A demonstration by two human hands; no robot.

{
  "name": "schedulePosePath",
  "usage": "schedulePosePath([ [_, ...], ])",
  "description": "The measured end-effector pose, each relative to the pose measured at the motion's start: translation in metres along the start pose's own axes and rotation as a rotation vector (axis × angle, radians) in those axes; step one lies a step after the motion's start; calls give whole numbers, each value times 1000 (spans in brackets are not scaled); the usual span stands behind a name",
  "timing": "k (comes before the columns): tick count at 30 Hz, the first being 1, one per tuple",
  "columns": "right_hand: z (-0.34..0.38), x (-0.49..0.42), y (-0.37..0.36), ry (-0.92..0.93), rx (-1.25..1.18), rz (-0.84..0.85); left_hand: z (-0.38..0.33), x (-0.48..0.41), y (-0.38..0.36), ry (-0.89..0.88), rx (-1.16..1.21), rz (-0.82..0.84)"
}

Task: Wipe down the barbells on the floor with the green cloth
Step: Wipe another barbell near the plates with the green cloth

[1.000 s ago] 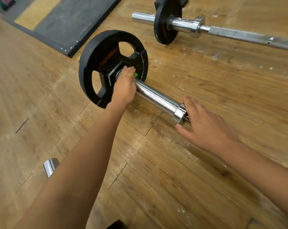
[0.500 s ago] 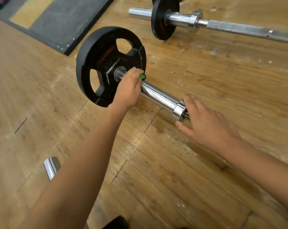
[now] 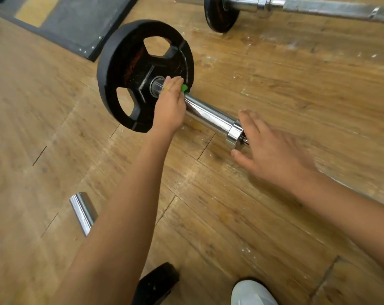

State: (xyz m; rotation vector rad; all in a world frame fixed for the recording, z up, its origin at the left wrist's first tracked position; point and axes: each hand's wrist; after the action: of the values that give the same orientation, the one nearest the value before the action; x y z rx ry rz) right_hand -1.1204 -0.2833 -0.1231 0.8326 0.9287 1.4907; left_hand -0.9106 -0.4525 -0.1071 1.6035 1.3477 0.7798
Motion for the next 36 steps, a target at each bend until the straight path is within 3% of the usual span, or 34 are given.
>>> schedulePosePath([
  [7, 6, 9, -3, 21, -132, 60, -4, 37, -6, -143, -61, 20],
  [12, 18, 13, -8, 93, -121, 100, 9, 21, 8, 43, -63, -12],
  [17, 28, 24, -19, 147, -21, 100, 13, 48, 11, -130, -121, 58],
  [23, 40, 32, -24, 201, -35, 99, 29, 33, 19, 69, -98, 24],
  [28, 47, 40, -29, 221, -90, 119, 40, 61, 23, 4, -78, 47],
  [36, 62, 47, -35, 232, -110, 100, 55, 31, 47, 108, -139, 85],
])
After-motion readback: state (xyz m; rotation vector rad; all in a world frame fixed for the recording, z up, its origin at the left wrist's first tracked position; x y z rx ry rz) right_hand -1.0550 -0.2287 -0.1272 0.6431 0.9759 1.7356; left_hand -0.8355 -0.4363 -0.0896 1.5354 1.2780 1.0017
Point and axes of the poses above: each hand's wrist, its own x-axis away from the middle knuckle, its own y-axis out of the back of the hand, z = x × y
